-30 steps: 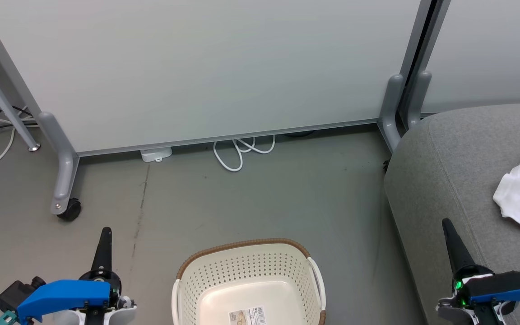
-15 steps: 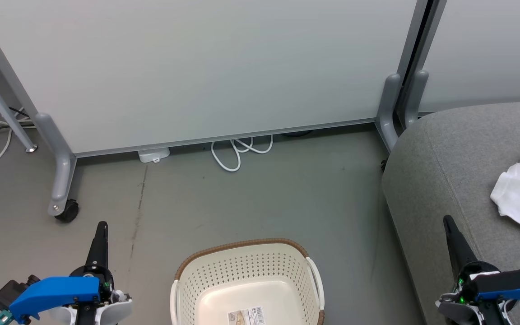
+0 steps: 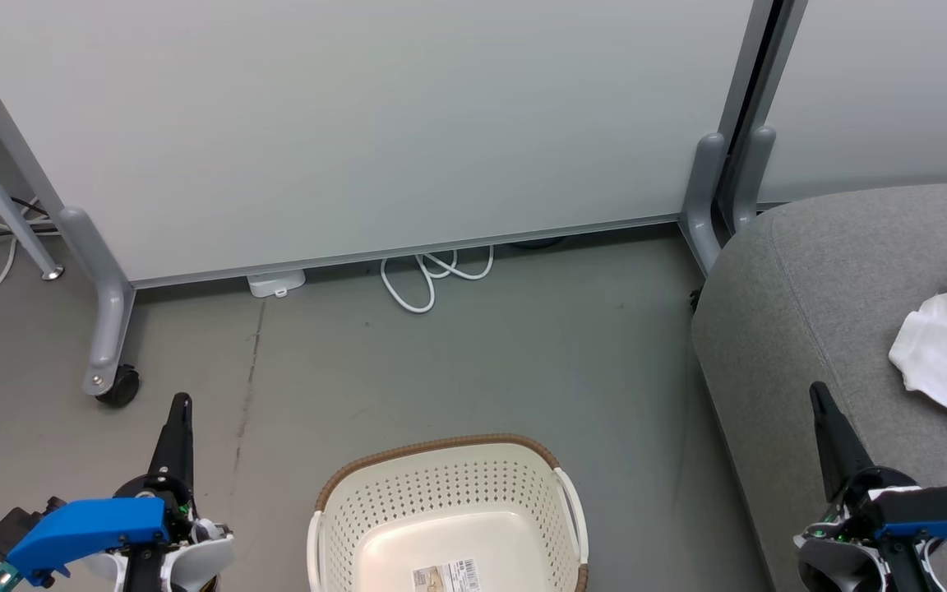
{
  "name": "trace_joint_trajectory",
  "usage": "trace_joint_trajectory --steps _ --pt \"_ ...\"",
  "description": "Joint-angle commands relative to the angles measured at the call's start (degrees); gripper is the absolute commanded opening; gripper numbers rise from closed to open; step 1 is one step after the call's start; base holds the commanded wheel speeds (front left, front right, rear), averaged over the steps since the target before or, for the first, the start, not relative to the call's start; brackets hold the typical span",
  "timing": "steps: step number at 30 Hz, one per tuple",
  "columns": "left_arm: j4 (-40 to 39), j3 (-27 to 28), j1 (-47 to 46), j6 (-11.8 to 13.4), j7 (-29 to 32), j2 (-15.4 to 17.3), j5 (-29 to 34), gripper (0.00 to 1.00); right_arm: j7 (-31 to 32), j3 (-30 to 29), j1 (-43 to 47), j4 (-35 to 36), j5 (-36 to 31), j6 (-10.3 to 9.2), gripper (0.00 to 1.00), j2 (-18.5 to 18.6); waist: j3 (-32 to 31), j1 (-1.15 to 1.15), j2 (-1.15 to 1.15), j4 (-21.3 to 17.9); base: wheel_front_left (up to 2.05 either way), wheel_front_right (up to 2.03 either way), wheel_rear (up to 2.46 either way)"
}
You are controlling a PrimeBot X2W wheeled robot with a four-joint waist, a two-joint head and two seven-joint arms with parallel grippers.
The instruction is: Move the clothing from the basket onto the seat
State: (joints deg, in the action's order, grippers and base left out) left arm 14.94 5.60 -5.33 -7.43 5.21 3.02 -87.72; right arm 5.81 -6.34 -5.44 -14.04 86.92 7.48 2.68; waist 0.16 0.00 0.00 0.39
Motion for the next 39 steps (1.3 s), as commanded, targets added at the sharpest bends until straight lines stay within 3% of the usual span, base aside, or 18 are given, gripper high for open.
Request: trace_joint_trajectory --steps 1,13,39 --pt "-0.5 0.5 -1.0 -0.1 0.4 0.0 -0.9 0.0 0.3 -0.1 -0.7 0.1 1.1 0.02 0.0 0.3 0.0 0.0 0.0 0.0 0.0 0.0 0.0" --pt "-1.1 1.1 -1.3 -0.1 1.6 -0.2 -4.9 0.0 0.9 -0.3 -1.2 0.0 5.7 0.02 0.0 0.4 0.0 0.0 0.0 -0.4 0.0 0.0 0.0" --pt "-1.1 1.1 -1.2 -0.1 1.6 -0.2 -4.8 0.0 0.8 -0.2 -1.1 0.0 5.6 0.02 0.0 0.4 0.0 0.0 0.0 -0.4 0.0 0.0 0.0"
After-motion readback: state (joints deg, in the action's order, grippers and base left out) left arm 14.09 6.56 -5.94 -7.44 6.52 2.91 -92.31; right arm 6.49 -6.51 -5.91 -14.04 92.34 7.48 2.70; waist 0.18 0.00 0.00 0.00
